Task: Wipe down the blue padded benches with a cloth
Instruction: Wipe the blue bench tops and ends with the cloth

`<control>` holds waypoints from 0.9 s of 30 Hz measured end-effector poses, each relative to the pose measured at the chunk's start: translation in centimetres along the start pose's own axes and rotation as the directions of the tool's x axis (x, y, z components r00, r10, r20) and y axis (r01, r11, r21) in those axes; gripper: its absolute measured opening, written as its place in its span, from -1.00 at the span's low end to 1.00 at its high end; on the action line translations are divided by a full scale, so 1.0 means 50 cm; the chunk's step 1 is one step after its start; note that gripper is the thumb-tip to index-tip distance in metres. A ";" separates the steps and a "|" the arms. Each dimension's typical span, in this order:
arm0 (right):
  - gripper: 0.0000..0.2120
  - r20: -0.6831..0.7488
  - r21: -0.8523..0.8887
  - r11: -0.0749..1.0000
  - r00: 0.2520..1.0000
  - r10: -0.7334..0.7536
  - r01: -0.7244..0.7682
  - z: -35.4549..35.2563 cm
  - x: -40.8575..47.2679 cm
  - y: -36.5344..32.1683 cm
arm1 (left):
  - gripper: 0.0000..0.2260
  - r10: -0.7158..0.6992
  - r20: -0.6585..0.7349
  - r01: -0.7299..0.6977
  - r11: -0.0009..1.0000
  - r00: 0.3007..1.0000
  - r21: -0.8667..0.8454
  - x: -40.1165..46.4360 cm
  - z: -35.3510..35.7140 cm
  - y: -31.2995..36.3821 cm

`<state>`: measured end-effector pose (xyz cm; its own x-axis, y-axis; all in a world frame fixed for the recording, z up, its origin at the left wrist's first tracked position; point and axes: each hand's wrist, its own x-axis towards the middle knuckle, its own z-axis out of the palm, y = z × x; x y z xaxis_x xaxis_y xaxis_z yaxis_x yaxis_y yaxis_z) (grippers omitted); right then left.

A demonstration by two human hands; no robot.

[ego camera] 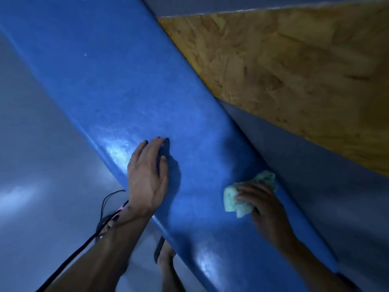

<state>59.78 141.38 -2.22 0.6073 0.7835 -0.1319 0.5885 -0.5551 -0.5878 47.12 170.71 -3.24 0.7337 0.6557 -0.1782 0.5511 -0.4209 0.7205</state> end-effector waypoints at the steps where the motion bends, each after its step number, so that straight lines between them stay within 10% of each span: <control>1: -0.50 0.019 -0.067 0.998 1.000 0.023 -0.021 -0.015 -0.029 0.011 | -0.63 0.011 0.019 -0.011 1.000 1.000 -0.002 0.001 0.010 0.005; 12: -0.51 -0.151 -0.184 0.829 0.848 0.507 -0.528 -0.034 -0.148 0.045 | -0.61 0.110 0.047 -0.109 0.994 0.993 -0.023 -0.005 0.075 0.065; 20: -0.96 -0.199 -0.034 0.951 0.935 0.293 -0.306 0.018 0.087 -0.001 | -0.61 0.117 0.025 -0.117 0.993 0.993 0.001 0.011 0.070 0.061; 27: -0.57 -0.104 -0.110 0.990 0.992 0.077 -0.088 0.014 0.231 -0.036 | -0.60 0.113 0.007 -0.113 0.991 0.994 0.069 0.029 0.052 0.048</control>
<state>65.34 151.62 -3.25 0.7025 0.7055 -0.0931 0.5880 -0.6492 -0.4824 50.56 169.03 -3.50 0.7938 0.5999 -0.1000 0.4907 -0.5345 0.6881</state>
